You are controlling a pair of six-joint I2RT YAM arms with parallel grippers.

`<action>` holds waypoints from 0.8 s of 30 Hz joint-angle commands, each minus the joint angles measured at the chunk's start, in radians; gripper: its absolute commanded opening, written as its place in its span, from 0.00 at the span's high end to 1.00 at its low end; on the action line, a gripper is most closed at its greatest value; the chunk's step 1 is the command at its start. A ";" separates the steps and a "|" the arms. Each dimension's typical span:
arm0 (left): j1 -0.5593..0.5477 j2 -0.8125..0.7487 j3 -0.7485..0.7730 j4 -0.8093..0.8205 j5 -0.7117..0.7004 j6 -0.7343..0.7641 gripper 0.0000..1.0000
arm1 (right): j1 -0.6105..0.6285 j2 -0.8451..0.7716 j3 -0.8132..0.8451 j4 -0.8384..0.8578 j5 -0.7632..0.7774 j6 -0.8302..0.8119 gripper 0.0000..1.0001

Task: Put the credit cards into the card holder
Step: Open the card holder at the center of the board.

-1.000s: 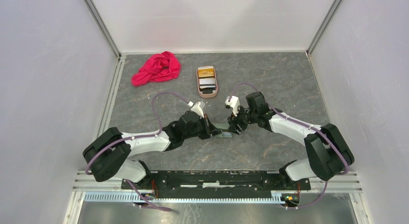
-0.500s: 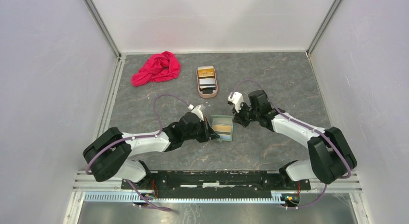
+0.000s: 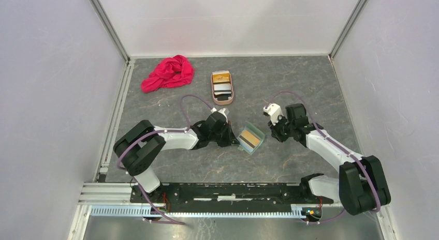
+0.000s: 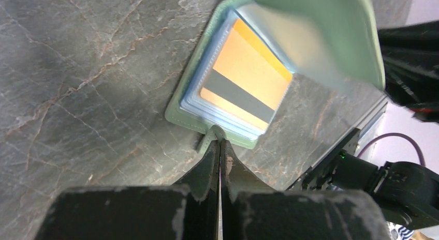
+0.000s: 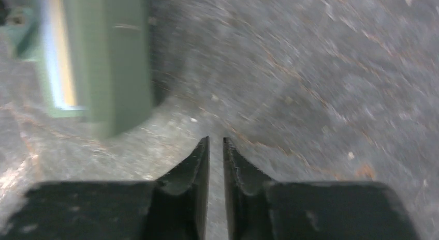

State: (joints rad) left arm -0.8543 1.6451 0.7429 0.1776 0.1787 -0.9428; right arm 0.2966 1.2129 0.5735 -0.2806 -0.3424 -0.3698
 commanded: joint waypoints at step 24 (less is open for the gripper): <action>-0.025 -0.007 0.018 -0.049 -0.023 0.084 0.98 | 0.470 0.022 0.047 -0.064 -0.213 -0.391 1.00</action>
State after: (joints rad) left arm -0.8730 1.6699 0.7712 0.1368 0.1753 -0.8963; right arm 0.6670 1.2201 0.6655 -0.5518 -0.7879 -0.8551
